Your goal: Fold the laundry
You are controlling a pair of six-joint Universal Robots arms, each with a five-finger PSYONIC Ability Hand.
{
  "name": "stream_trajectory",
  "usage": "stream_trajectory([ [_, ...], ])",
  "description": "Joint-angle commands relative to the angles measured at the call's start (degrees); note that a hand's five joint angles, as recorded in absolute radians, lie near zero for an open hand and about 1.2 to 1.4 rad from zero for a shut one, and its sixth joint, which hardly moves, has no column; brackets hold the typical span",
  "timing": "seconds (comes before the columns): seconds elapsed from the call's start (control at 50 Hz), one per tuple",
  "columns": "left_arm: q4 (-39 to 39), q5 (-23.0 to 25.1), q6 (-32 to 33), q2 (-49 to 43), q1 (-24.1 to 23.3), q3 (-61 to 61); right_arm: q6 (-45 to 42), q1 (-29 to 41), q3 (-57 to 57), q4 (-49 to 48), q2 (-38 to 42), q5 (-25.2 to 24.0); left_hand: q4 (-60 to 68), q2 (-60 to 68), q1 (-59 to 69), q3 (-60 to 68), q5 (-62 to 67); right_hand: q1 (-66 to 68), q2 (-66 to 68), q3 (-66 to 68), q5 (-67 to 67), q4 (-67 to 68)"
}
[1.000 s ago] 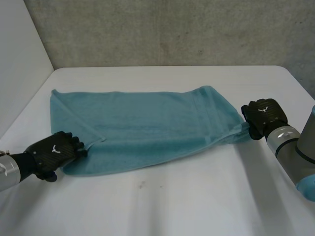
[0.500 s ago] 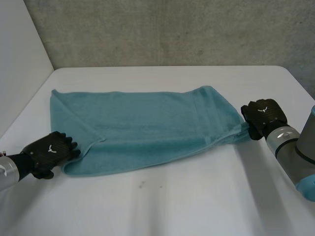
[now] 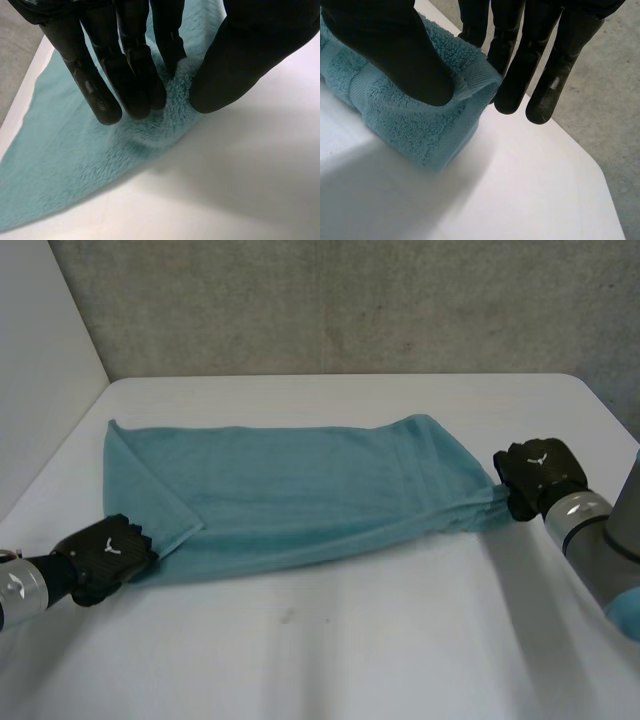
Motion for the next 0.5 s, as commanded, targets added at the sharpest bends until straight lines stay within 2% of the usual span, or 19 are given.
stream_trajectory([
  [0.02,0.0,-4.0,-2.2,3.6,-2.0,3.2,0.1,-0.5,-6.0,11.7,-4.2,-0.1,11.8,11.7,17.1,12.1,14.0,24.2,12.5,12.3,13.3,11.7],
  [0.08,0.1,-4.4,-11.5,8.9,-2.7,4.0,-0.3,-1.3,-9.6,20.1,-6.6,-0.5,11.8,11.7,17.1,12.1,14.0,24.2,12.5,12.3,13.3,11.7],
  [0.1,0.0,-4.6,-16.9,10.6,-2.8,4.2,-0.3,-1.4,-10.1,21.8,-6.9,-0.8,11.8,11.7,17.1,12.1,14.0,24.2,12.5,12.3,13.3,11.7],
  [0.18,0.0,-4.8,-29.8,12.6,-3.1,3.5,-3.1,-1.3,-11.0,29.2,-7.8,-1.5,11.8,11.7,17.1,12.1,14.0,24.2,12.5,12.3,13.3,11.7],
  [0.24,-0.1,-5.9,-35.9,11.5,-3.8,3.2,-8.0,-0.7,-10.3,32.4,-7.1,-1.5,11.8,11.7,17.1,12.1,14.0,24.2,12.5,12.3,13.3,11.7],
  [0.3,-0.1,-8.2,-36.6,8.2,-5.6,3.6,-11.5,-0.3,-10.3,33.2,-5.8,-0.9,11.8,11.7,17.1,12.1,14.0,24.2,12.5,12.3,13.3,11.7],
  [0.36,0.1,-13.4,-36.8,3.7,-8.4,5.9,-14.3,-0.2,-12.3,33.0,-0.8,-0.4,11.8,11.7,17.1,12.1,14.0,24.2,12.5,12.3,13.3,11.7],
  [0.4,0.2,-17.5,-37.7,1.0,-10.6,10.0,-14.6,-0.1,-16.1,33.0,2.9,0.2,11.8,11.7,17.1,12.1,14.0,24.2,12.5,12.3,13.3,11.7],
  [0.48,0.4,-22.4,-40.0,-1.8,-14.7,18.5,-14.1,0.1,-22.2,32.9,6.2,1.7,11.8,11.7,17.1,12.1,14.0,24.2,12.5,12.3,13.3,11.7],
  [0.5,0.4,-22.4,-40.0,-1.8,-14.7,18.5,-13.9,0.1,-23.9,32.8,6.7,2.1,11.8,11.7,17.1,12.1,14.0,24.2,12.5,12.3,13.3,11.7],
])
